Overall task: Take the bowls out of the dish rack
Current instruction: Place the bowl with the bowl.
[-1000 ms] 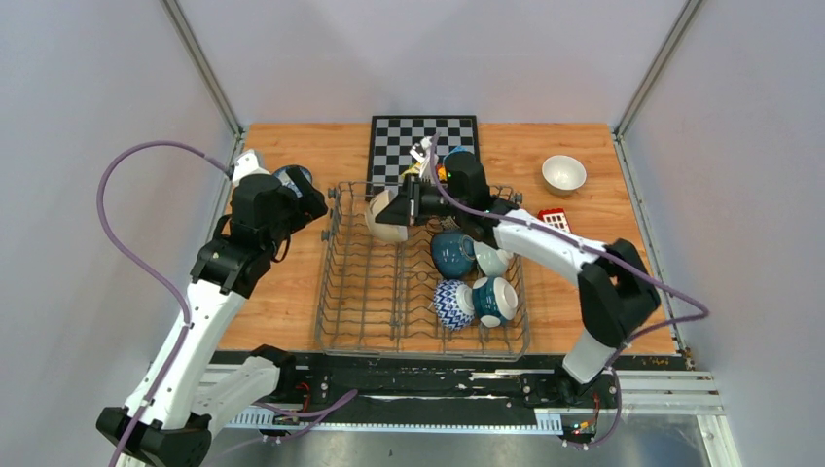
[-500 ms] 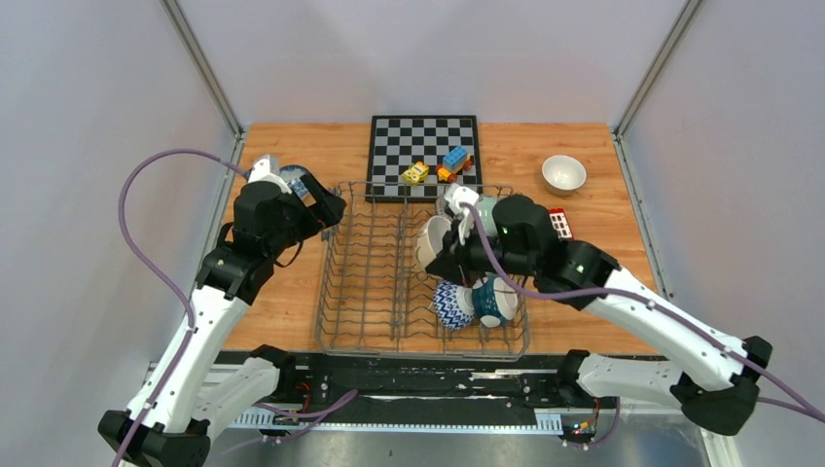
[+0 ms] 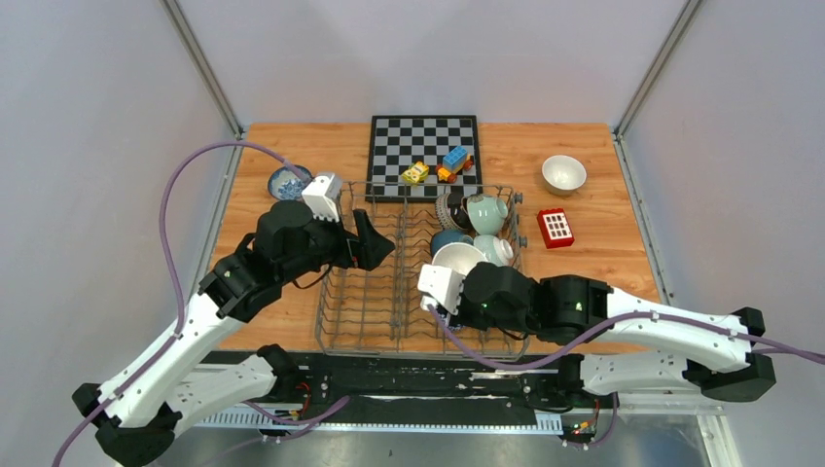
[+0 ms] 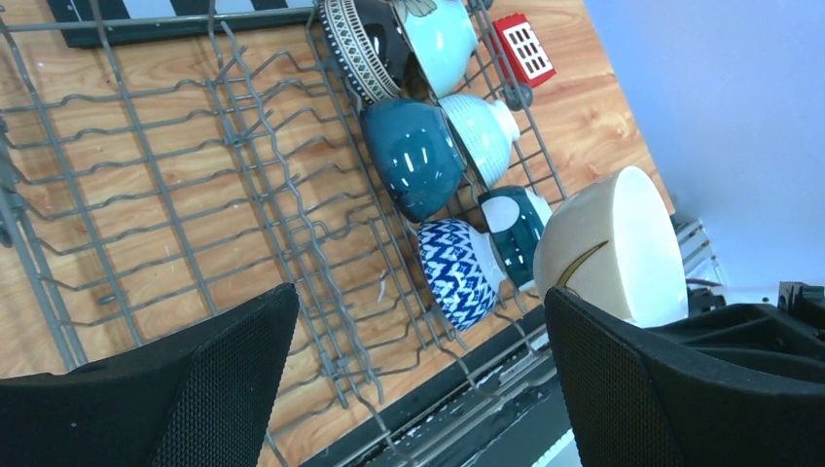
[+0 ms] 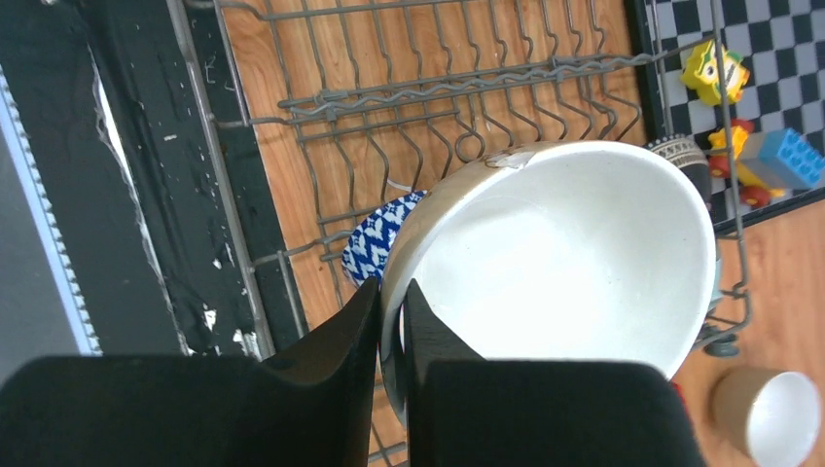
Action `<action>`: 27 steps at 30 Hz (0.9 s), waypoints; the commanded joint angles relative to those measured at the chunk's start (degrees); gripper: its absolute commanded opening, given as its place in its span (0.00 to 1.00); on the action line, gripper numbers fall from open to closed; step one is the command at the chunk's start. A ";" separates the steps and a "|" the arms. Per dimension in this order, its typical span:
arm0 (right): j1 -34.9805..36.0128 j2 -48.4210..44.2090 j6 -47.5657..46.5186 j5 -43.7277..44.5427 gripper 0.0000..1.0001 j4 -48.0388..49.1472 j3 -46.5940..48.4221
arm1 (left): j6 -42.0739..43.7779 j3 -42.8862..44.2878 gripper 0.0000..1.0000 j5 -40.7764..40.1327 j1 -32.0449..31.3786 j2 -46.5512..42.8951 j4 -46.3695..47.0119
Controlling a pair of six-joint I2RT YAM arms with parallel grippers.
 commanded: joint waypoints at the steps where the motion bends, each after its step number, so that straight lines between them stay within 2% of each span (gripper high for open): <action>1: 3.53 1.01 -7.88 6.57 0.00 0.20 0.66 | 4.13 2.28 1.00 -1.27 -1.72 -1.82 -4.58; 3: 4.70 2.40 -9.23 5.89 0.00 -0.89 0.90 | 6.34 2.38 1.00 -3.07 -2.21 -1.81 -6.93; 5: 6.29 3.85 -10.79 5.54 0.00 -1.35 0.84 | 7.35 3.04 1.00 -1.47 -2.75 -1.32 -8.27; 10: 8.23 9.69 -13.97 5.01 0.00 -4.15 3.54 | 8.42 6.69 1.00 -3.94 -9.68 0.59 -9.94; 17: 9.31 12.97 -16.01 3.85 0.00 -5.09 6.75 | 9.67 9.00 0.97 -5.59 -14.18 6.15 -12.76; 23: 10.39 14.51 -16.92 4.33 0.00 -4.95 7.62 | 9.59 9.75 0.88 -8.53 -17.19 9.91 -14.20; 27: 11.30 15.23 -17.65 4.85 0.00 -5.00 8.61 | 9.77 10.50 0.76 -7.54 -17.63 12.37 -14.50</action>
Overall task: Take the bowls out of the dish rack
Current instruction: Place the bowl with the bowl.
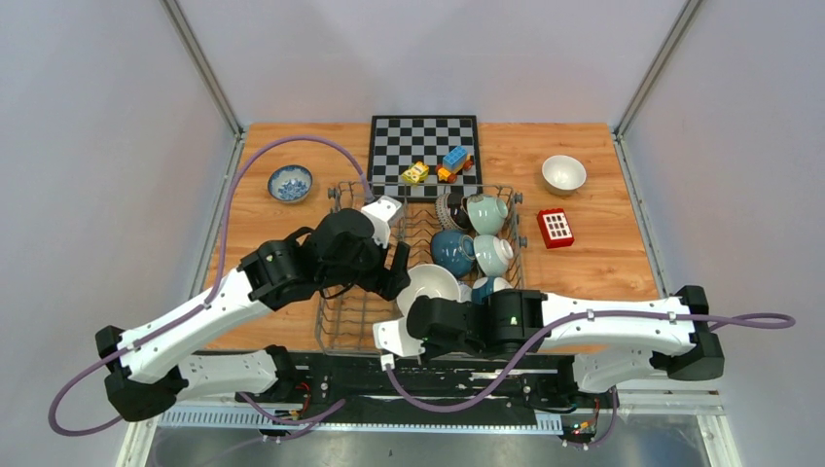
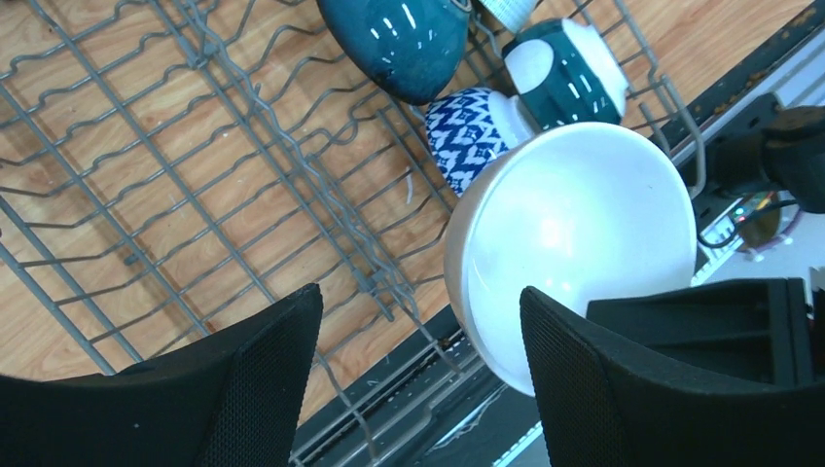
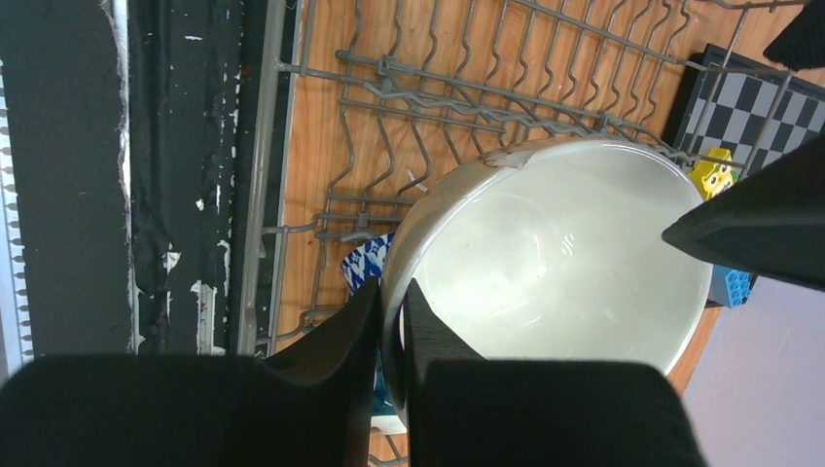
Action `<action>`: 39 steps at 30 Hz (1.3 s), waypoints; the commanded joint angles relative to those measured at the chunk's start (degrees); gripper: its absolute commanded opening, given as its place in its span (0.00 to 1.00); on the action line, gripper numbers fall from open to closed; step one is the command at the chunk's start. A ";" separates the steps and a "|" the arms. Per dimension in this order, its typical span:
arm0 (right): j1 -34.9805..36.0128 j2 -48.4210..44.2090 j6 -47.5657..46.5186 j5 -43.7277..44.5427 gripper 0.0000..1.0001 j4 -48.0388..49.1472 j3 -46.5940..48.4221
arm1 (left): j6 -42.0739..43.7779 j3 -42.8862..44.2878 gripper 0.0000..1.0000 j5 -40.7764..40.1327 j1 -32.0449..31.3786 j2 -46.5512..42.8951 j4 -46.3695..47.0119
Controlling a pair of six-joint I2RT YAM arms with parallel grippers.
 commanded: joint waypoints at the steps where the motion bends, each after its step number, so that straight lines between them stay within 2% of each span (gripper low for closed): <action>1: 1.65 0.64 -2.95 2.65 0.00 -0.04 3.32 | 0.94 2.50 0.72 -0.56 -0.88 2.26 -1.66; 7: 1.88 1.74 -3.13 3.00 0.00 0.01 3.61 | 1.08 2.13 0.62 -2.17 -1.22 4.21 -2.79; 16: 2.19 3.42 -2.80 2.46 0.00 -0.97 4.71 | 1.25 4.04 0.54 -6.47 -2.63 6.26 -7.45; 26: 2.40 3.77 -2.45 2.38 0.00 -0.99 5.29 | 1.25 5.32 0.47 -6.33 -3.84 8.75 -8.39; 36: 2.49 3.29 -2.10 2.76 0.00 -0.98 4.89 | 0.63 5.33 0.33 -4.90 -5.36 10.81 -7.26; 39: 2.57 3.19 -2.09 2.98 0.00 -1.03 4.68 | 0.99 5.33 0.32 -3.91 -5.63 11.10 -6.93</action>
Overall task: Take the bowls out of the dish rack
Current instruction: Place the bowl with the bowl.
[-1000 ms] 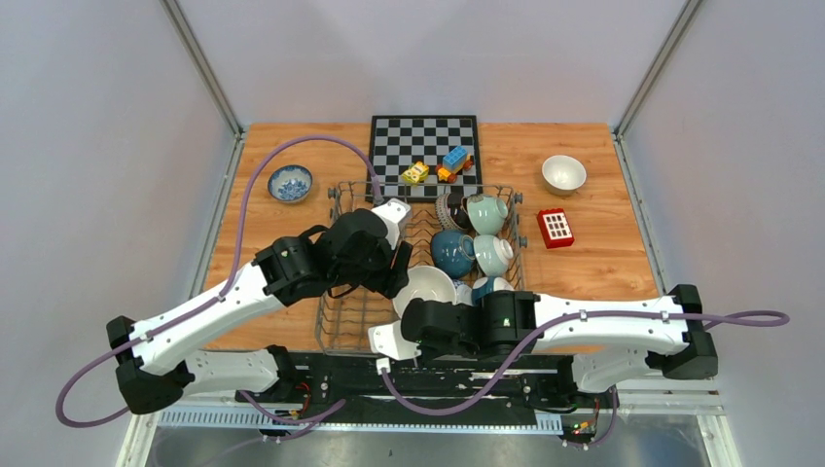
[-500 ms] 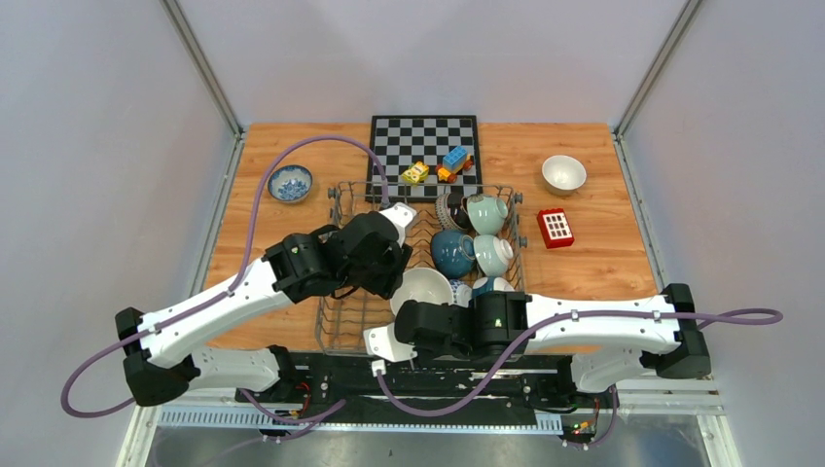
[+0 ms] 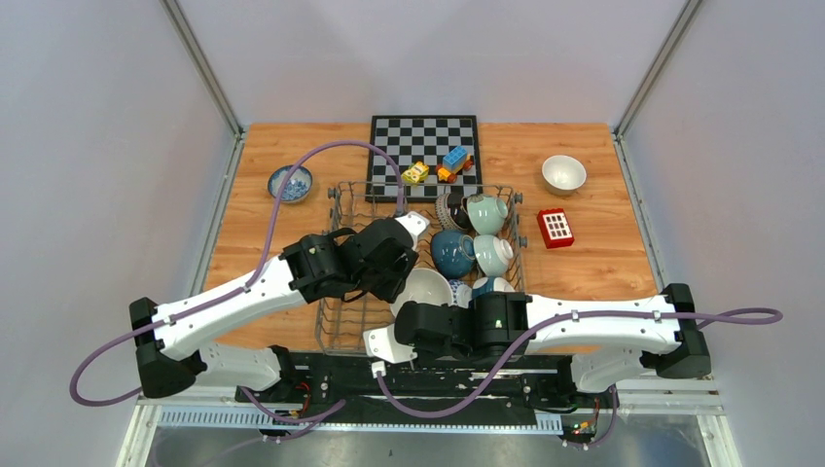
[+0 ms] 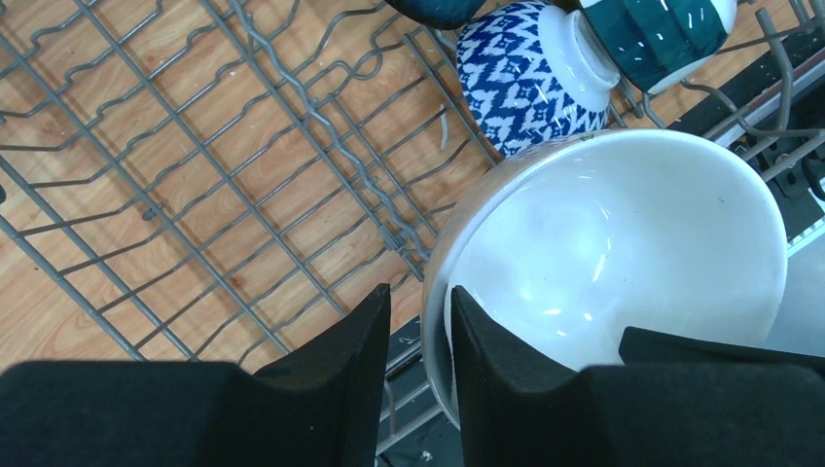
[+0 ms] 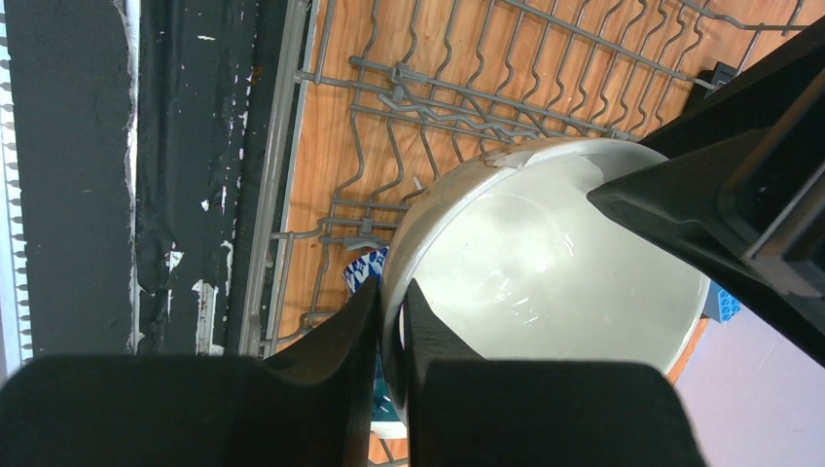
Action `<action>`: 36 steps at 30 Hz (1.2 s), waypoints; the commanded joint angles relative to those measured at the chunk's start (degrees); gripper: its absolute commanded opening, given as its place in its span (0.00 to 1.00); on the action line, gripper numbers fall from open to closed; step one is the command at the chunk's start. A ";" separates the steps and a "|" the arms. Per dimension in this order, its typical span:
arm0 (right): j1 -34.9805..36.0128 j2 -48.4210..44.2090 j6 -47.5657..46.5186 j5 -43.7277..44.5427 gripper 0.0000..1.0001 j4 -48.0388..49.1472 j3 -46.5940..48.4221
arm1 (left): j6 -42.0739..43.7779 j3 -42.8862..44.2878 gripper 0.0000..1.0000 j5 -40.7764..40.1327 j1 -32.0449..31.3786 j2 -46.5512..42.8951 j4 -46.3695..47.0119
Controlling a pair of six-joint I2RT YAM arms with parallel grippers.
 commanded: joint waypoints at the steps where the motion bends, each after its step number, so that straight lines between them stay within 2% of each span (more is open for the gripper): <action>1: 0.95 -1.05 -0.99 2.94 0.00 0.48 1.84 | 0.64 1.55 0.32 1.45 -0.84 0.57 0.40; 11: 1.05 -1.58 -1.04 3.03 0.00 0.57 1.13 | 0.41 1.90 0.12 2.32 -0.94 0.93 0.56; 15: 1.14 -1.67 -1.04 3.33 0.00 0.70 0.80 | 0.15 2.08 0.00 2.59 -0.94 1.05 0.65; 22: 1.40 -1.63 -1.09 3.93 0.00 0.92 0.47 | -0.19 2.34 0.00 2.17 -0.96 0.75 0.89; 24: 1.50 -1.67 -0.89 4.28 0.07 0.92 0.51 | -0.52 2.20 0.00 1.74 -0.94 0.38 1.17; 27: 1.50 -1.82 -0.12 4.71 0.29 0.96 0.42 | -1.14 1.63 0.00 0.68 -0.94 -0.55 1.88; 29: 1.47 -2.06 0.44 4.89 0.41 1.10 0.38 | -1.55 1.11 0.00 -0.34 -0.94 -1.17 2.29; 34: 1.50 -3.18 2.05 5.88 0.64 1.99 0.65 | -3.12 0.51 0.00 -4.28 -0.94 -2.30 2.47; 36: 1.50 -3.53 3.35 7.22 0.69 2.47 0.96 | -3.68 0.54 0.00 -5.74 -0.85 -2.81 2.79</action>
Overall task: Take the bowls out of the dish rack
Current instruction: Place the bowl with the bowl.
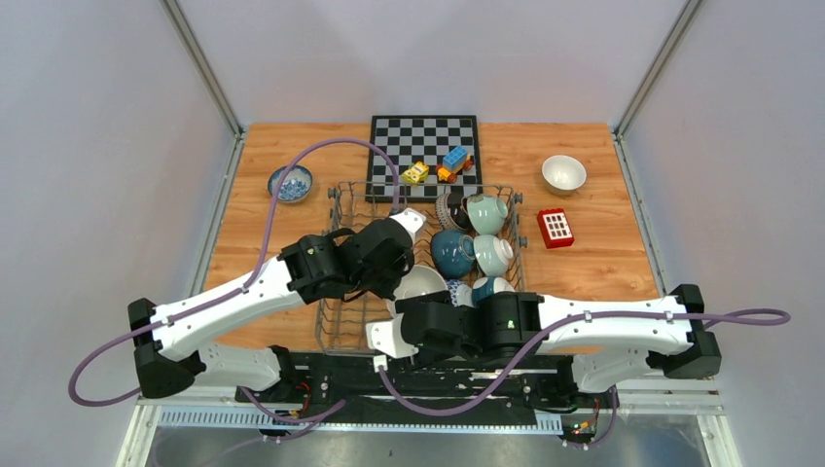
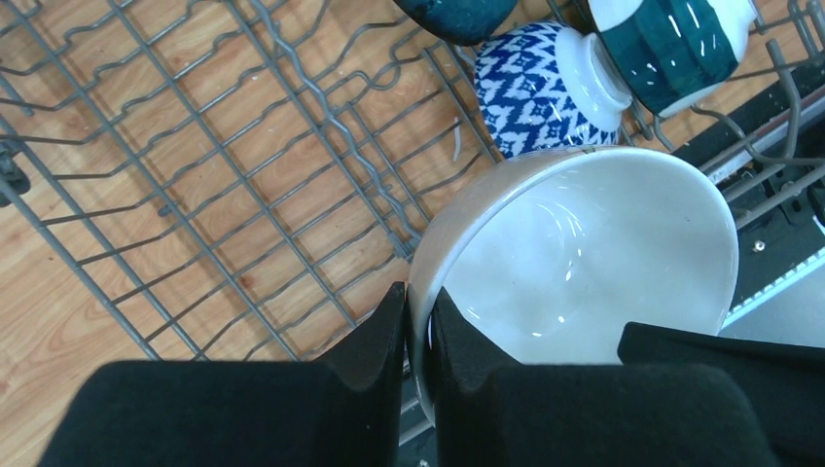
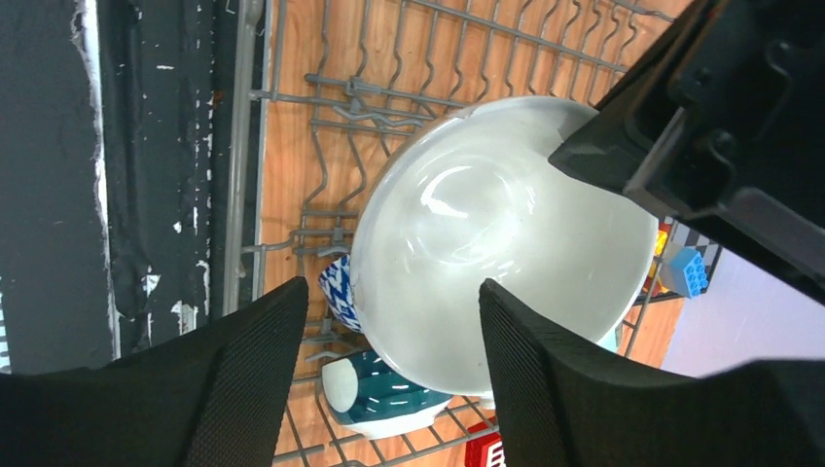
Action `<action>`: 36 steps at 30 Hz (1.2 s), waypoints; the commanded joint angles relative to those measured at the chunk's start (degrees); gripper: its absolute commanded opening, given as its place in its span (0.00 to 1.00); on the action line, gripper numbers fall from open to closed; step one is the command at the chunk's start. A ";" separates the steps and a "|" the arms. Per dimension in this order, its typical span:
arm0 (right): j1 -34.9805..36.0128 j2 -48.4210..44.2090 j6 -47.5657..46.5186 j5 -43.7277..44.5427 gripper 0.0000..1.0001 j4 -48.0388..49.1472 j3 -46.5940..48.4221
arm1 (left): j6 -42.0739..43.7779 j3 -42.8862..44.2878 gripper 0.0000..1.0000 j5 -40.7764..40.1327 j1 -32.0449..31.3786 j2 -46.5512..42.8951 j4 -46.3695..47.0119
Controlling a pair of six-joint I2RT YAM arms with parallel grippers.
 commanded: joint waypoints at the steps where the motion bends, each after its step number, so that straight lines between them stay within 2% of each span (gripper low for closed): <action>1: 0.77 -1.86 2.80 4.38 0.73 1.03 1.21 | -2.24 0.43 0.00 -4.52 -0.36 -3.06 2.65; 2: 0.73 -2.33 3.60 5.81 0.76 1.86 1.41 | -2.52 0.48 0.00 -5.06 -0.11 -3.45 2.81; 8: 0.62 -7.11 9.86 18.86 0.82 9.95 -0.34 | -4.39 -0.38 0.00 -4.59 5.66 -6.09 4.33; 10: 0.32 -9.61 11.19 20.75 0.83 12.58 -2.12 | -5.29 -1.36 0.00 -4.68 7.86 -7.55 5.02; 13: -2.44 -13.19 13.88 17.75 0.85 14.47 -3.44 | -7.07 -3.88 0.00 -6.42 9.44 -9.72 6.64; 16: -8.92 -15.55 20.12 12.51 0.86 14.60 -3.16 | -8.96 -5.71 0.00 -7.34 10.52 -11.02 7.44; 19: -17.99 -17.50 30.31 7.74 0.85 14.60 -3.06 | -11.39 -7.35 0.00 -8.73 11.03 -12.30 7.88; 24: -27.02 -17.42 47.24 3.93 0.79 12.99 -2.87 | -19.30 -10.19 0.00 -12.61 11.24 -15.82 8.79; 28: -29.26 -14.76 58.36 0.16 0.77 13.60 -3.84 | -27.39 -11.72 0.00 -14.01 11.26 -17.10 8.71; 36: -29.77 -8.78 66.39 -5.69 0.67 20.65 -5.35 | -43.51 -11.75 0.00 -16.08 11.22 -16.67 1.89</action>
